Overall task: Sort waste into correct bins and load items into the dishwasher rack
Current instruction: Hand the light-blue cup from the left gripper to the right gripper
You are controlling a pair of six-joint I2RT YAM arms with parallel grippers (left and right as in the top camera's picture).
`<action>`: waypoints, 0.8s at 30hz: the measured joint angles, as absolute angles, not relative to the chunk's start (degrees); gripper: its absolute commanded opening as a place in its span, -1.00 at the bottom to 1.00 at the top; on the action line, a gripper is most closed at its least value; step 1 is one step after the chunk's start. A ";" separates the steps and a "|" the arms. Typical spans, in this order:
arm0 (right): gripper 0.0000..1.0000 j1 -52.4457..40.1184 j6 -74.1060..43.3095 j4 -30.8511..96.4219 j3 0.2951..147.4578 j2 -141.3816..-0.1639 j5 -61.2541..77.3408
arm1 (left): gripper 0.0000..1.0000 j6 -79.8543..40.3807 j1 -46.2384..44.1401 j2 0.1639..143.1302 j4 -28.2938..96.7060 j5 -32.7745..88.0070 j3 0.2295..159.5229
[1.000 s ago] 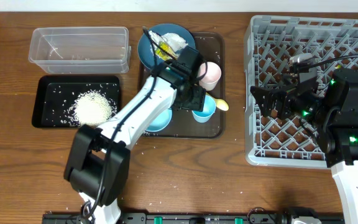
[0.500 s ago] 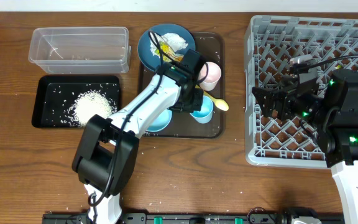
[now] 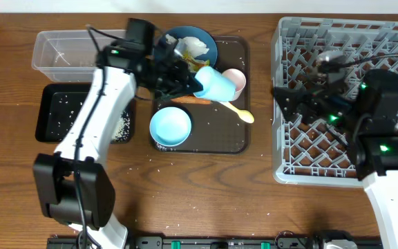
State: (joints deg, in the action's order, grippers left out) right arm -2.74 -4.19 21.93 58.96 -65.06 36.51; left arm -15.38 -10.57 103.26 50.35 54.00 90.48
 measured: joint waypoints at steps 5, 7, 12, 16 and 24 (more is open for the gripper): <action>0.87 -7.09 -4.75 11.22 59.05 -68.86 43.97 | -0.87 -13.21 -7.46 103.39 50.76 70.48 90.48; 0.86 -8.93 -5.02 6.68 59.11 -70.61 46.89 | -0.87 -12.80 -7.11 103.39 50.78 75.02 90.45; 0.85 -11.94 -5.43 -0.12 59.18 -73.71 51.18 | -0.87 -11.97 -7.16 103.39 50.83 82.67 90.45; 0.83 -13.63 -5.67 -3.81 59.18 -75.96 52.82 | -0.87 -11.97 -7.18 103.39 51.03 86.24 90.45; 0.59 -15.57 -7.46 -11.55 59.18 -78.72 55.99 | -0.84 -11.97 -8.19 103.39 51.16 87.79 90.45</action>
State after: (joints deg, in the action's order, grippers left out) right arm -15.57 -7.46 -11.55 59.18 -78.72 55.99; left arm -11.97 -8.19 103.39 51.16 87.79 90.45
